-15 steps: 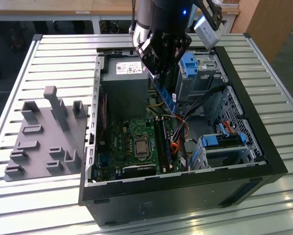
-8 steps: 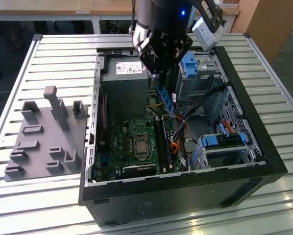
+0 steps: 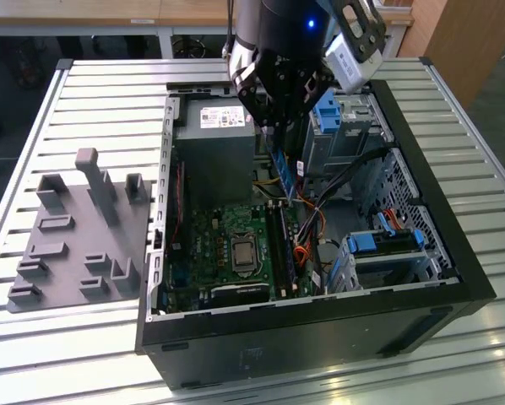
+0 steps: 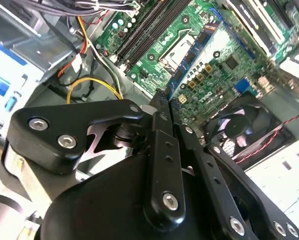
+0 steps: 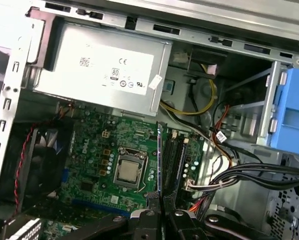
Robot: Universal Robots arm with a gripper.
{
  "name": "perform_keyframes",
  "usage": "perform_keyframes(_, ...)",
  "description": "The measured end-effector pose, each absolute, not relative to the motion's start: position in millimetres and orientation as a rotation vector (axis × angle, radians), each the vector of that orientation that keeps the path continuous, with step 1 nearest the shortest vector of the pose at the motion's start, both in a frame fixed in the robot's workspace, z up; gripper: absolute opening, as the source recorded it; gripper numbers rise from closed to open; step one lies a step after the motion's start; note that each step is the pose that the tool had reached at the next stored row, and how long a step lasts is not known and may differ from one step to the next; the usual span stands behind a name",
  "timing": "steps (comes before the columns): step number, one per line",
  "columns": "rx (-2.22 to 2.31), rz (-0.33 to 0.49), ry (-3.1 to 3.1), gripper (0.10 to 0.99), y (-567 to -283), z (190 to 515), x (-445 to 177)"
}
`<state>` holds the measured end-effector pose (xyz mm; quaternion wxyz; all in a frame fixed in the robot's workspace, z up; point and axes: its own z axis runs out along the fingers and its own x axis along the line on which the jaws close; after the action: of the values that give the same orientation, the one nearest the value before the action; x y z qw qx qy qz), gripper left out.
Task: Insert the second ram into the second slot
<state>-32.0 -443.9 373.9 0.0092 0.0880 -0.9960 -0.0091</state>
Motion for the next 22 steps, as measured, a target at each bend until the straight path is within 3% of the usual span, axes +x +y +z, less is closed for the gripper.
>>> perform_keyframes(22,0.024,-0.011,-3.124,0.137,-443.9,351.2,-32.0)
